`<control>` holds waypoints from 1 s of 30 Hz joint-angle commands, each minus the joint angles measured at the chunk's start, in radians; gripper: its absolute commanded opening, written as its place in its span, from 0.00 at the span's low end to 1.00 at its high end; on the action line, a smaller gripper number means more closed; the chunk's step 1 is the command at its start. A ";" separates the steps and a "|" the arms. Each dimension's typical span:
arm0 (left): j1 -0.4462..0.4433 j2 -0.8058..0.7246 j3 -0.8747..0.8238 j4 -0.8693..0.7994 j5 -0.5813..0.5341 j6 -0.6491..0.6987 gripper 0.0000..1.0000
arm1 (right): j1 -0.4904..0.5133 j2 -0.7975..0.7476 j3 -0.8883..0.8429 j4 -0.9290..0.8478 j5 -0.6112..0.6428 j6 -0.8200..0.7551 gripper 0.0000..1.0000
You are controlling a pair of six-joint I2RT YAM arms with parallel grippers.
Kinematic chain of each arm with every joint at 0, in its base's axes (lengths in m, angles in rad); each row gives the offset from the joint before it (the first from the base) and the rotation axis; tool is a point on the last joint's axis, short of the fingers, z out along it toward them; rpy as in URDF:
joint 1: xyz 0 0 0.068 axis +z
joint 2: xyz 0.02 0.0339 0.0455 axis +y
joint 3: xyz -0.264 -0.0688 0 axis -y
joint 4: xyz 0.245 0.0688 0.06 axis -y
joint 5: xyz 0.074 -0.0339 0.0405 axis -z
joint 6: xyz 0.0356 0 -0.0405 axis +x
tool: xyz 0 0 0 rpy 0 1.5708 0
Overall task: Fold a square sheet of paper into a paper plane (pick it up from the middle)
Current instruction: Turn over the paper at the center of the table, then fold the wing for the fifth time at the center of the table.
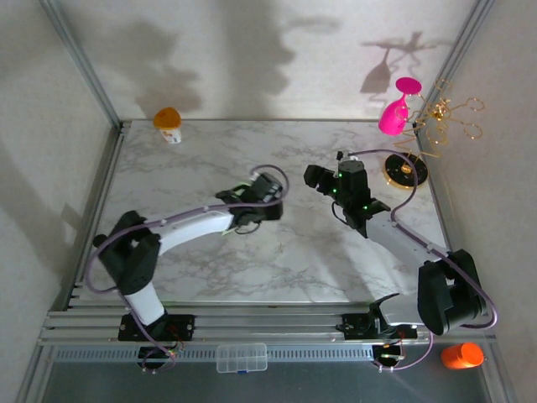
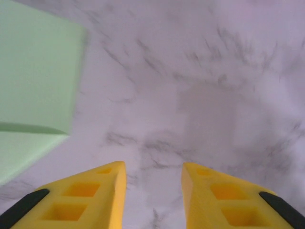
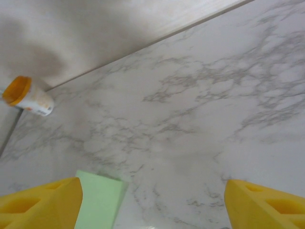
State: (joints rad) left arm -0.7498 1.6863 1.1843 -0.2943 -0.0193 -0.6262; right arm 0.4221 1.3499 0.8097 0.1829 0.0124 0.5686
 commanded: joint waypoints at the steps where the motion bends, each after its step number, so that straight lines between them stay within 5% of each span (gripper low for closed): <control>1: 0.122 -0.041 -0.098 0.081 0.091 -0.020 0.31 | -0.003 0.051 0.020 0.047 -0.137 -0.008 0.79; 11: 0.297 0.056 -0.191 0.162 0.159 -0.078 0.15 | 0.030 0.155 0.040 0.074 -0.244 0.057 0.77; 22: 0.302 0.131 -0.231 0.178 0.128 -0.111 0.11 | 0.070 0.220 0.044 0.082 -0.284 0.113 0.76; 30: 0.286 0.100 -0.321 0.291 0.238 -0.214 0.10 | 0.083 0.239 0.025 0.089 -0.336 0.230 0.73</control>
State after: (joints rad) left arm -0.4519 1.7947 0.9161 -0.0181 0.1471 -0.7742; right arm 0.4965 1.5833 0.8276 0.2470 -0.2859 0.7238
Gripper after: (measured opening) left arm 0.106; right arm 0.731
